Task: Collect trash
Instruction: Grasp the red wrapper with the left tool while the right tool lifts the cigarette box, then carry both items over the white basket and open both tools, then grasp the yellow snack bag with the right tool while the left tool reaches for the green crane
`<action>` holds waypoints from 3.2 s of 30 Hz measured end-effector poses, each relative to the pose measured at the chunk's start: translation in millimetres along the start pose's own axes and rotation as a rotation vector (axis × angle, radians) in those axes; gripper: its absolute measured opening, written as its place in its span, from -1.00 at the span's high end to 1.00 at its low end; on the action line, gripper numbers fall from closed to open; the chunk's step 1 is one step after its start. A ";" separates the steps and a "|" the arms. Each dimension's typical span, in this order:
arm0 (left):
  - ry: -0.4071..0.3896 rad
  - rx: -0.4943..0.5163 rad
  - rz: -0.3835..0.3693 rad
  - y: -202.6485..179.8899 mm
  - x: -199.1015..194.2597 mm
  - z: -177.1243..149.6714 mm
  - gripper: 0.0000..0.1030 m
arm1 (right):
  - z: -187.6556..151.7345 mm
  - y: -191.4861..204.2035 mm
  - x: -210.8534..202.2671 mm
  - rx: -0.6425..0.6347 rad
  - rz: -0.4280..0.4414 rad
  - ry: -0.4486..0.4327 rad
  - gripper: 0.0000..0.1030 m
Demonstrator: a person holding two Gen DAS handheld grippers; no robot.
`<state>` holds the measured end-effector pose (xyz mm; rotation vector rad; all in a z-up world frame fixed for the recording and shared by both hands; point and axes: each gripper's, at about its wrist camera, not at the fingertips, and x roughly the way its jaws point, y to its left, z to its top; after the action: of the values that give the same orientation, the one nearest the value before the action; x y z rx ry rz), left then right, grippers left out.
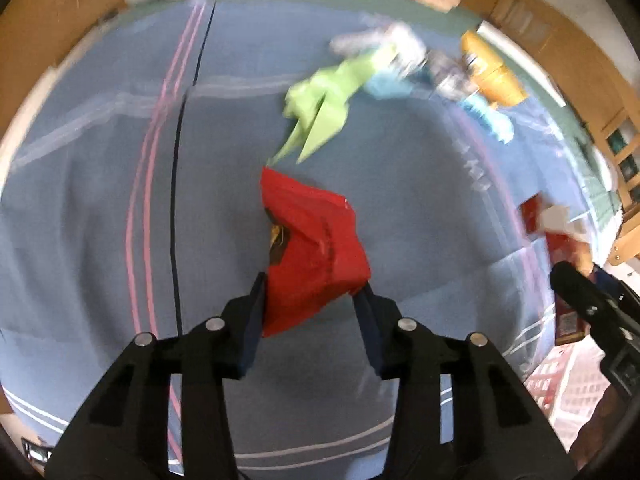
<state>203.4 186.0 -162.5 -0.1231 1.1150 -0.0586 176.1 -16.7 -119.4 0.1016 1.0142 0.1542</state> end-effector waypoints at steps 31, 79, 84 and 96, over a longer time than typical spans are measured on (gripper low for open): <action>-0.180 0.025 -0.002 -9.3 -48.2 -1.1 0.24 | -59.9 -7.5 -5.3 -0.309 0.094 0.227 -0.45; -0.022 0.480 -0.379 -226.2 -64.7 -41.9 -0.74 | -77.4 -275.5 -164.0 0.463 -0.178 -0.115 -0.50; -0.207 0.188 0.105 -98.9 -15.5 59.4 -0.74 | -53.3 -253.9 -133.3 0.414 -0.141 -0.080 -0.50; -0.021 0.111 0.059 -30.3 95.0 93.3 0.12 | 66.4 -133.6 -40.9 0.123 -0.036 -0.108 -0.50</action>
<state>329.4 152.2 -202.8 0.0083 1.0913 -0.0657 222.2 -156.2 -71.2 0.2015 0.9172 0.0526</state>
